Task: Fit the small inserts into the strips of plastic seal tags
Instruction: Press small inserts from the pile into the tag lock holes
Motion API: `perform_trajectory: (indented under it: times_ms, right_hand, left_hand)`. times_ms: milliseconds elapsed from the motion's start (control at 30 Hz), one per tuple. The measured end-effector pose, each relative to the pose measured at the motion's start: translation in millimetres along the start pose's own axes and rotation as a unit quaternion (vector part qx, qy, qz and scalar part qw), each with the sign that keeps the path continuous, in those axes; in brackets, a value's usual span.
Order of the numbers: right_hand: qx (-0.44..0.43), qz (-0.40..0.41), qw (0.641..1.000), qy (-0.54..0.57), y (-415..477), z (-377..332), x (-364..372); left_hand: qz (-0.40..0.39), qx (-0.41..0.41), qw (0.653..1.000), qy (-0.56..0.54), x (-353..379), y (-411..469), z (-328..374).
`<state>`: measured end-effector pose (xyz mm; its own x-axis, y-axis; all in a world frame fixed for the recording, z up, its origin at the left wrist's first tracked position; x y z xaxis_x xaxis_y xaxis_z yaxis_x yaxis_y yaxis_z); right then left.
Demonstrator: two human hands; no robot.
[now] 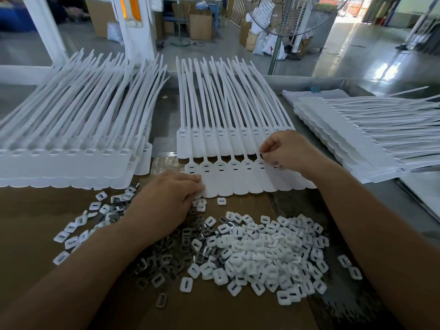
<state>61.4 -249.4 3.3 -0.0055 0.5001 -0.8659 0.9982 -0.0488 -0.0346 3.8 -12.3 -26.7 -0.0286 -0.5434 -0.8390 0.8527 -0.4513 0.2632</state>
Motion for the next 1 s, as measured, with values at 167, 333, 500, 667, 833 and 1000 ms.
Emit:
perform_trajectory:
  times_ms: [167, 333, 500, 667, 833, 1000]
  right_hand:
    - [-0.076, -0.055, 0.995, -0.045, -39, -5, -14]
    - [-0.090, -0.207, 0.971, -0.083, -77, 1, -18]
    - [-0.099, -0.237, 0.962, -0.094, -87, 5, -11]
    - [-0.111, -0.221, 0.963, -0.107, -87, 5, -9]
    - [-0.090, -0.175, 0.979, -0.051, -82, 4, -9]
    - [-0.078, -0.113, 0.990, -0.023, -79, 3, -11]
  left_hand:
    - [-0.001, 0.004, 1.000, 0.003, 1, 3, 0]
    - [-0.001, 0.004, 1.000, 0.004, 1, 2, 0]
    - [-0.003, 0.000, 1.000, 0.010, 2, 4, -1]
    - [-0.010, 0.002, 1.000, 0.006, 2, 2, -2]
    - [-0.008, 0.005, 1.000, 0.007, 2, 2, -3]
    - [-0.005, 0.007, 1.000, 0.007, 2, 3, -2]
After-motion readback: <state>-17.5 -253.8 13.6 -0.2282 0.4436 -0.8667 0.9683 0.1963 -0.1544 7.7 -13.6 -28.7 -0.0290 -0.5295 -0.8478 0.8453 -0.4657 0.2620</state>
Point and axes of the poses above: each hand's wrist, its own y-axis towards the middle knuckle, its own x-axis out of the palm, z = x × y, the point moved 2 cm from there along y, towards the middle knuckle, and after that the axes turned 10 degrees about -y, right-handed, at the moved point
